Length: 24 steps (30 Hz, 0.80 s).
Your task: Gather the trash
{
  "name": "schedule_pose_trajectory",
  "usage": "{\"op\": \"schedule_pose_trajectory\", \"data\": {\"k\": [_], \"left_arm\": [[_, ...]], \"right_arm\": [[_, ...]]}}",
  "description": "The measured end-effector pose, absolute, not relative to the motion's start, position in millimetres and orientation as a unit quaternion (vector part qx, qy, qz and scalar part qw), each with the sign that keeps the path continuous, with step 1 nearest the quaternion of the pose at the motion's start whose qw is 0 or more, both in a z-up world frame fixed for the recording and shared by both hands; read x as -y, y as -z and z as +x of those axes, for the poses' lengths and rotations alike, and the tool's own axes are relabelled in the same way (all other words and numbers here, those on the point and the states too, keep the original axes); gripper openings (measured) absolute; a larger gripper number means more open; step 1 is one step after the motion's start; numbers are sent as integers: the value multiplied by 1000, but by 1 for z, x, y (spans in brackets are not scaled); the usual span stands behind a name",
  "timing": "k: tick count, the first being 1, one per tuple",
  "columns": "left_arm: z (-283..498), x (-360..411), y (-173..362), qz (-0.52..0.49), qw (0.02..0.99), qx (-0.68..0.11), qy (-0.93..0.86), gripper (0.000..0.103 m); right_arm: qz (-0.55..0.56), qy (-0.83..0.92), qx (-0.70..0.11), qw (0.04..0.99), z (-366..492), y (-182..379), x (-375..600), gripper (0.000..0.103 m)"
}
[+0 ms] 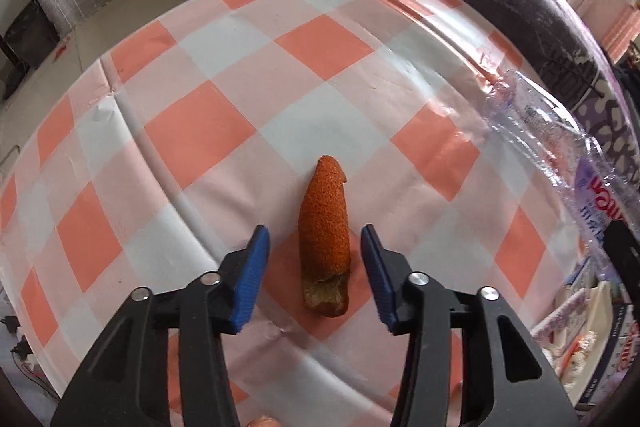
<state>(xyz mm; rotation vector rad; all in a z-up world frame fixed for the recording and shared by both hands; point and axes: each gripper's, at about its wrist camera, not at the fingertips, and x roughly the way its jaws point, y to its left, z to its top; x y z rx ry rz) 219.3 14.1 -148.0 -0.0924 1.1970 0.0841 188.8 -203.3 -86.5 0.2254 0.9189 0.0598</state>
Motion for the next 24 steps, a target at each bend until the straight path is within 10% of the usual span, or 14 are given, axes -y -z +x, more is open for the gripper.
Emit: {"op": "schedule_pose_trajectory", "data": {"k": [24], "left_arm": [[199, 9, 57, -102, 876, -471, 12, 22]], "right_arm": [[123, -8, -384, 915, 161, 45, 230, 57]]}}
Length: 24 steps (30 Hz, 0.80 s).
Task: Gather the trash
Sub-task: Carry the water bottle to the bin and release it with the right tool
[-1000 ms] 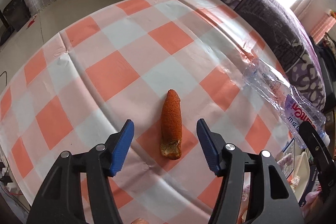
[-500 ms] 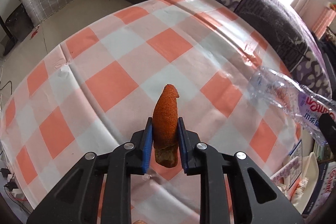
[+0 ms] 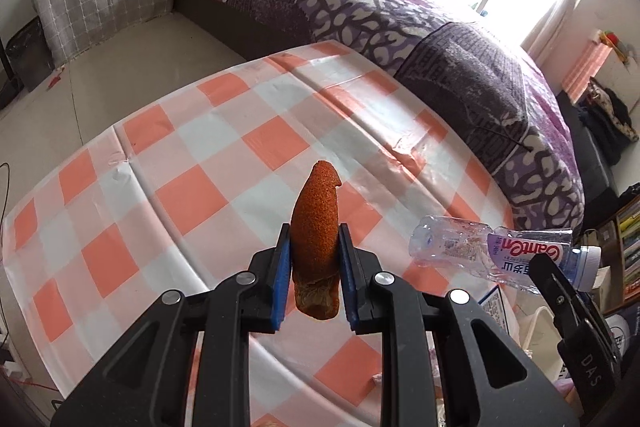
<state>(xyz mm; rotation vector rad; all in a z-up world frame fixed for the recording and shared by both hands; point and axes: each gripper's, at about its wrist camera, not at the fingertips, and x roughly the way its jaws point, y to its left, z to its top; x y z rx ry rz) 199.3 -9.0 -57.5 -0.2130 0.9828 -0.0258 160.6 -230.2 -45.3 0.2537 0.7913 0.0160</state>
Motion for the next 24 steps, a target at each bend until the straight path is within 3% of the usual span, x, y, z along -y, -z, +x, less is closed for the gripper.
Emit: {"op": "schedule_pose_trajectory", "data": {"k": [24], "left_arm": [[155, 129, 34, -39, 884, -453, 113, 22]], "right_arm": [[193, 121, -369, 901, 91, 18, 360, 57]]}}
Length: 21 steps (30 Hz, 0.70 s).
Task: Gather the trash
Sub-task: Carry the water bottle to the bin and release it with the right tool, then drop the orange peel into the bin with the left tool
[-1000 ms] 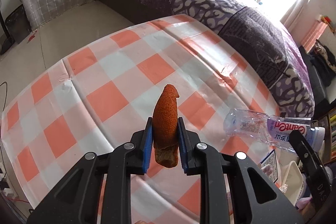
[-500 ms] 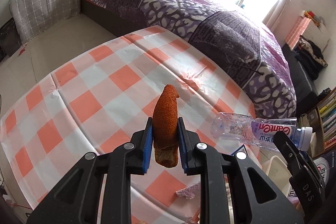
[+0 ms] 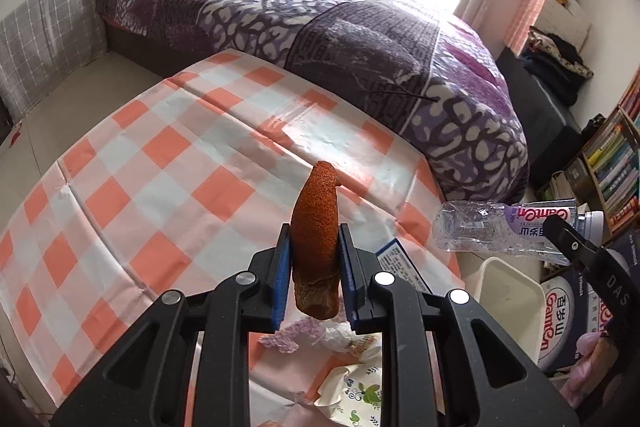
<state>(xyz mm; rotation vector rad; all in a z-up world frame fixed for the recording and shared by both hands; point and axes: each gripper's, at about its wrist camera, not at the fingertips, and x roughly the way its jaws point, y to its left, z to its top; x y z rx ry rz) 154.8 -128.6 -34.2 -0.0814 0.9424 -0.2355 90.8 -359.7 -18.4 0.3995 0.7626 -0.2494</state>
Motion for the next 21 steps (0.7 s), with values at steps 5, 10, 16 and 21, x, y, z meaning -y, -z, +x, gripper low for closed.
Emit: {"op": "schedule_pose_trajectory", "data": {"k": [5, 10, 16, 21], "left_arm": [[145, 159, 38, -27, 877, -459, 139, 22], [131, 192, 42, -5, 873, -459, 163, 22], [115, 225, 51, 13, 864, -466, 190, 22], [97, 252, 52, 35, 859, -463, 216, 22]], "right_arm": [[221, 168, -375, 884, 70, 21, 402, 57], [241, 210, -389, 864, 50, 27, 437, 58], [283, 250, -394, 838, 25, 35, 476, 59], [304, 276, -374, 832, 6, 35, 498, 74]]}}
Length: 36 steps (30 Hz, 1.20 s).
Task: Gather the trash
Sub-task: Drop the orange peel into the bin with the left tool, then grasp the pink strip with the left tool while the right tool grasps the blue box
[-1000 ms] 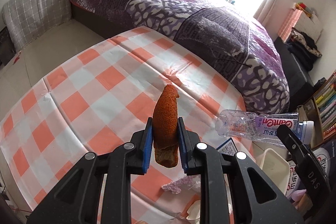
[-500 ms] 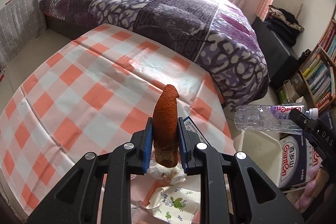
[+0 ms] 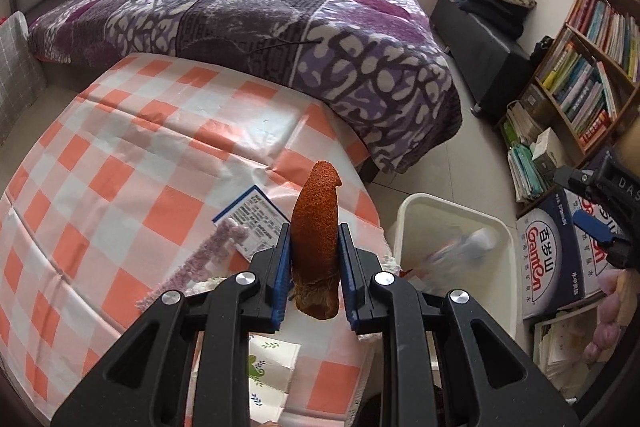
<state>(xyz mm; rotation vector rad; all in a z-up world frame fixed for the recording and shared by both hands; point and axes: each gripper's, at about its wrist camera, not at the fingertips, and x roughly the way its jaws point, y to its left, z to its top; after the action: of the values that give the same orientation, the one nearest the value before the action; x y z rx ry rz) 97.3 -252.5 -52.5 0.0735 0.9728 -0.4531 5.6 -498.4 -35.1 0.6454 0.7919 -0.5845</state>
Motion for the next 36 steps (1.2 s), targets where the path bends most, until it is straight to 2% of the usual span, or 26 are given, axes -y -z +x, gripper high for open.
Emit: {"op": "schedule_pose_trajectory", "data": {"k": [6, 8, 20, 22, 23, 24, 27, 36], "left_arm": [[76, 285, 60, 60, 846, -467, 248, 22], [67, 298, 64, 72, 841, -468, 260, 22], [34, 361, 85, 103, 815, -469, 324, 23], [31, 368, 88, 97, 808, -473, 337, 34], [30, 371, 88, 95, 806, -472, 343, 51], [28, 372, 88, 94, 807, -470, 346, 60], [25, 375, 88, 100, 807, -464, 351, 65], [34, 357, 88, 113, 818, -466, 317, 77]], "right_arm": [[328, 289, -361, 824, -11, 35, 519, 75], [334, 295, -356, 822, -17, 35, 525, 80], [345, 332, -337, 810, -45, 36, 554, 88], [342, 338, -335, 810, -47, 36, 556, 90], [340, 340, -335, 810, -48, 36, 557, 91], [338, 342, -335, 810, -48, 36, 557, 92], [337, 347, -334, 809, -49, 36, 559, 96], [335, 339, -363, 801, -34, 46, 550, 96]]}}
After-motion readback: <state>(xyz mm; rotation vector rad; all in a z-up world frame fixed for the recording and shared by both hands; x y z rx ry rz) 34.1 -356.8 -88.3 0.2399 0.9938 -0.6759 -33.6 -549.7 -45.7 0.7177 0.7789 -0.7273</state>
